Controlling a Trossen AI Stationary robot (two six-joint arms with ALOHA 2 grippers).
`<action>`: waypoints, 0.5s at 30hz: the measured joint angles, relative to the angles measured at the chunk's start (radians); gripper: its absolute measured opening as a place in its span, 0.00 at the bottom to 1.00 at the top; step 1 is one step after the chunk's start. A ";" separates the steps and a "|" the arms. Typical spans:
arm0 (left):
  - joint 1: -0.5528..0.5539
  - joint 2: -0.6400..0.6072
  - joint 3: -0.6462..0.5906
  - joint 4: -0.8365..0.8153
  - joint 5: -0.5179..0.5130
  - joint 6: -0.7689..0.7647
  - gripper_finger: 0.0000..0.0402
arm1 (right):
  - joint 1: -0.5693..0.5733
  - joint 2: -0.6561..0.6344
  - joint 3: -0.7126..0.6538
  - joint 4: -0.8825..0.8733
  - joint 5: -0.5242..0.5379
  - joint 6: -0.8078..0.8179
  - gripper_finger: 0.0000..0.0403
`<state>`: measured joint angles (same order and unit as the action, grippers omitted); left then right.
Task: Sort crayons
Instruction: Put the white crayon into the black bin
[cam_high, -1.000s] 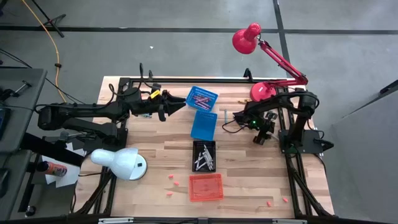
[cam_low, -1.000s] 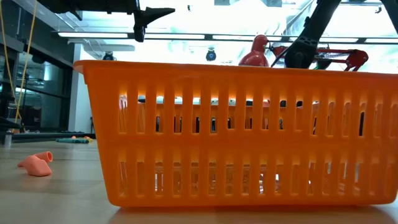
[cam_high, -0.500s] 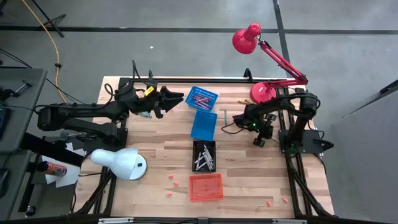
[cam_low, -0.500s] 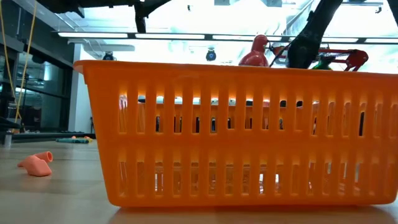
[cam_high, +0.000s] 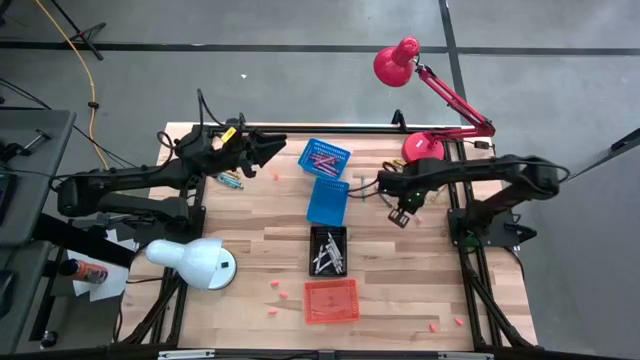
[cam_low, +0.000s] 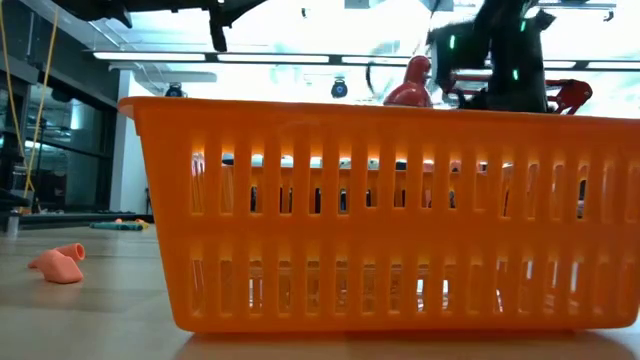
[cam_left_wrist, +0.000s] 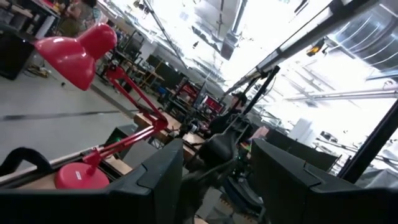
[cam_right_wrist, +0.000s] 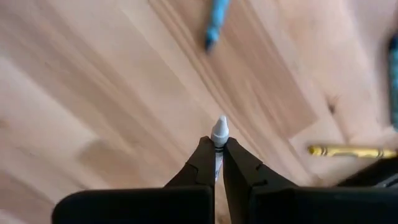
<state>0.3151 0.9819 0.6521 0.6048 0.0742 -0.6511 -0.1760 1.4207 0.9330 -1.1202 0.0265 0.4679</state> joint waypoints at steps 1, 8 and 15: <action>0.000 0.000 0.000 0.000 0.000 0.000 0.44 | 0.013 -0.026 0.018 0.002 0.000 0.007 0.00; -0.004 0.001 0.000 -0.055 0.021 0.032 0.44 | 0.143 -0.191 0.102 0.306 -0.123 0.074 0.00; -0.069 0.001 0.000 -0.160 0.023 0.142 0.44 | 0.269 -0.210 0.100 0.909 -0.049 0.029 0.00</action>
<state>0.2458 0.9833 0.6518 0.4445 0.0977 -0.5095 0.0930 1.2104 1.0332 -0.2114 -0.0223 0.4973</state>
